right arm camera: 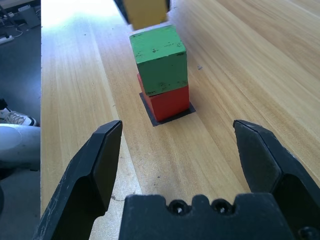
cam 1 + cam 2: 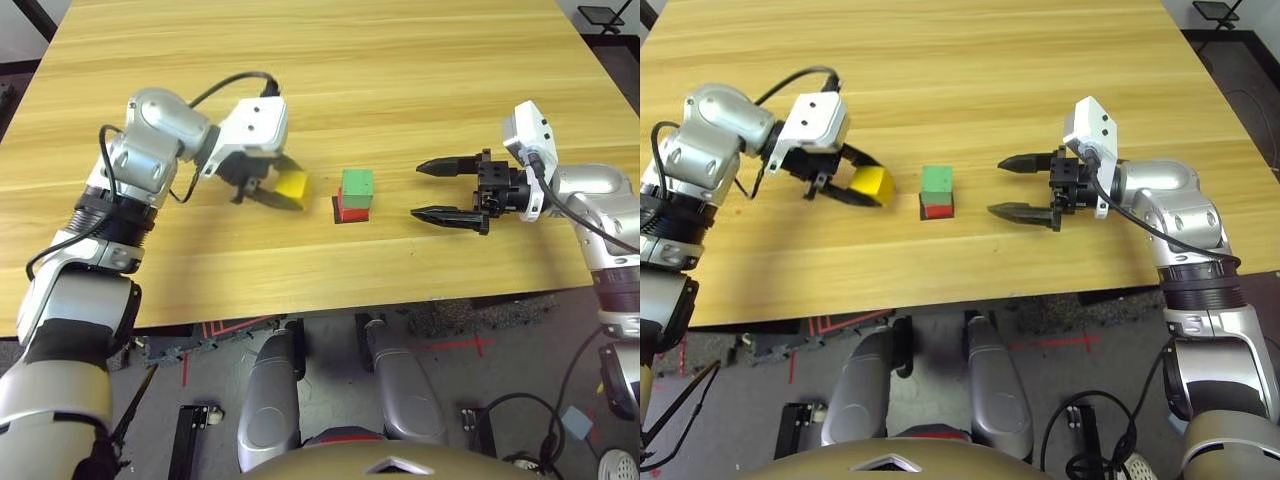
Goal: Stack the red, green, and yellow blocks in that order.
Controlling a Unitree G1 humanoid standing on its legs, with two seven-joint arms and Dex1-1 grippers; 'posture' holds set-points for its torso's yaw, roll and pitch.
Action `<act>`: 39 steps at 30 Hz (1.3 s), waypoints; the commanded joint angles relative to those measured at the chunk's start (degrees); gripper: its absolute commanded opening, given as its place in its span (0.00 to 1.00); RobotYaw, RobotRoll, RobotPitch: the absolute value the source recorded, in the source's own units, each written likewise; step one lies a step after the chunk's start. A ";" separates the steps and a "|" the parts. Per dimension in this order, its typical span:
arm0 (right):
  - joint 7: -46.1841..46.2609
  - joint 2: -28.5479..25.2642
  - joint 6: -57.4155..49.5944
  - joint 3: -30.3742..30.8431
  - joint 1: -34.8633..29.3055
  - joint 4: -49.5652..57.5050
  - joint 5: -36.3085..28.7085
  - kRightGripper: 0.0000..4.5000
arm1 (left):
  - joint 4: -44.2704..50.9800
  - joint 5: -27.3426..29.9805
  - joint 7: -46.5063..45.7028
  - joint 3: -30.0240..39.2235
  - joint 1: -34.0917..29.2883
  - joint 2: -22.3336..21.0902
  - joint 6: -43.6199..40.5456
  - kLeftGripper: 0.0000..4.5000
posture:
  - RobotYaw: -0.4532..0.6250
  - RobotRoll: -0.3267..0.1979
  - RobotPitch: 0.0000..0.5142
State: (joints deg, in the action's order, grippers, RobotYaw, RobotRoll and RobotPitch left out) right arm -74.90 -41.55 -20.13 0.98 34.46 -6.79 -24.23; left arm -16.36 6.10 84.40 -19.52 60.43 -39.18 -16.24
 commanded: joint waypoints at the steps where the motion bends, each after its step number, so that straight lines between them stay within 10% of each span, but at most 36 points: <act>1: -0.11 0.34 1.00 0.29 0.26 -0.62 0.51 1.00 | 1.23 -2.04 -1.20 -0.32 0.41 -0.19 -2.08 0.45 | 0.58 0.74 0.46; 39: 0.95 2.18 2.41 0.21 0.59 -2.15 1.25 1.00 | 16.86 -2.93 -4.91 -8.08 8.77 6.72 -28.30 0.45 | 0.60 0.82 0.41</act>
State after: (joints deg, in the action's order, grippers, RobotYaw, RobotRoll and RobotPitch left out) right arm -73.88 -39.37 -18.23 1.03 35.47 -8.91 -23.24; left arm -1.37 2.62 79.57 -26.71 68.28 -32.68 -43.66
